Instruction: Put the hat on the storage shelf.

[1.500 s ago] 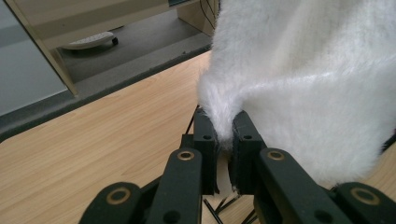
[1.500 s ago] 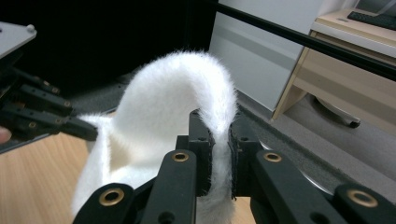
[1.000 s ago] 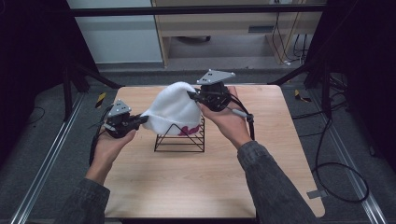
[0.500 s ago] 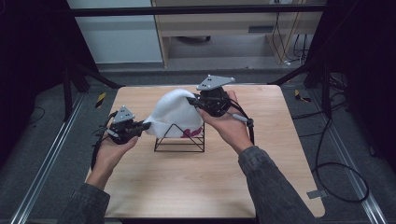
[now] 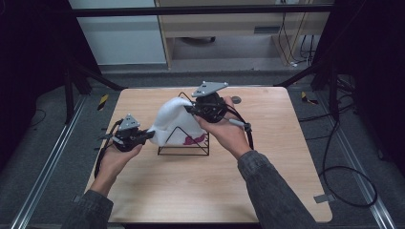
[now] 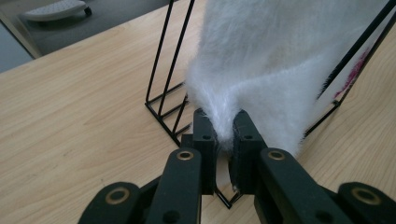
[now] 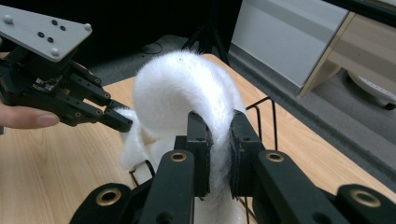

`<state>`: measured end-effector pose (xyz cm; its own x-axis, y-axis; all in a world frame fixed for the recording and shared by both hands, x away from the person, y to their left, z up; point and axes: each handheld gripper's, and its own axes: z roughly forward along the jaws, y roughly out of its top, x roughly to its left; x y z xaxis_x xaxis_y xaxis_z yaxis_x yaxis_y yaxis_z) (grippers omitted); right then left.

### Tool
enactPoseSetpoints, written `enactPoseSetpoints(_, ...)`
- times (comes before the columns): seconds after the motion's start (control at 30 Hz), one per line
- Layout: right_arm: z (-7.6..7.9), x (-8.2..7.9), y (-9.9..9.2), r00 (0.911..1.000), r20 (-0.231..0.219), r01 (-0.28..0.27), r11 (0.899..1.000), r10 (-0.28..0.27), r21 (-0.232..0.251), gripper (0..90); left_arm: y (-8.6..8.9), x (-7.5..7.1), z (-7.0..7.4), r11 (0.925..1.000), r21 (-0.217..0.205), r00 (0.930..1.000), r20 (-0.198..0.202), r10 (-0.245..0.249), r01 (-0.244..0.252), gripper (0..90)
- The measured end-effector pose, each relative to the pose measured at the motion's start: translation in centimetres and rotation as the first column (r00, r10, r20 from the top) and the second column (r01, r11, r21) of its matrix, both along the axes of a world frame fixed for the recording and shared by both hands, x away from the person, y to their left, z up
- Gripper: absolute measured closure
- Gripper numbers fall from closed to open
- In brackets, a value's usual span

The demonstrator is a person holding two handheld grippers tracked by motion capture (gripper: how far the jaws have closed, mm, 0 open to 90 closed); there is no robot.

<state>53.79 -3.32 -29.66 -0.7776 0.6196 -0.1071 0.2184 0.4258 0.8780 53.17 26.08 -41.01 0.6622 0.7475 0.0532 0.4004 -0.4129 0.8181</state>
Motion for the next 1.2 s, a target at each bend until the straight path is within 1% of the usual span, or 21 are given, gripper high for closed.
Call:
enactPoseSetpoints(0.17,-0.5,0.1,0.3,0.9999,-0.014,-0.007,1.0,0.007,-0.004,80.9,0.2,0.2,-0.4,0.9998,0.018,1.0,-0.009,0.001,-0.001,82.3)
enactPoseSetpoints(0.27,-0.8,0.1,0.4,0.9997,-0.022,-0.008,1.0,0.008,-0.007,80.7,0.1,0.3,-0.7,0.9998,0.021,1.0,-0.009,0.004,-0.004,82.2)
enactPoseSetpoints(0.4,-1.2,0.2,0.4,0.9994,-0.034,-0.007,1.0,0.006,-0.02,80.5,0.2,0.5,-1.0,0.9996,0.028,0.9998,-0.019,0.01,-0.01,82.0)
enactPoseSetpoints(0.67,-2.4,0.8,-0.1,0.9982,-0.057,0.014,0.999,-0.016,-0.036,80.1,0.1,0.9,-1.5,0.9987,0.05,0.9997,-0.021,0.014,-0.013,81.8)
enactPoseSetpoints(0.8,-3.1,1.1,-0.2,0.9971,-0.072,0.023,0.999,-0.025,-0.033,80.2,0.0,1.1,-1.8,0.9983,0.058,0.9997,-0.022,0.011,-0.009,81.7)
enactPoseSetpoints(1.1,-3.0,1.0,0.2,0.9972,-0.073,0.014,0.999,-0.016,-0.035,79.7,-0.1,1.1,-2.2,0.9966,0.082,0.9996,-0.027,0.003,-0.001,81.7)
enactPoseSetpoints(1.2,-2.9,0.9,0.7,0.9971,-0.075,0.005,0.999,-0.008,-0.046,79.4,-0.1,1.0,-2.4,0.9972,0.075,0.9998,-0.019,-0.002,0.004,81.7)
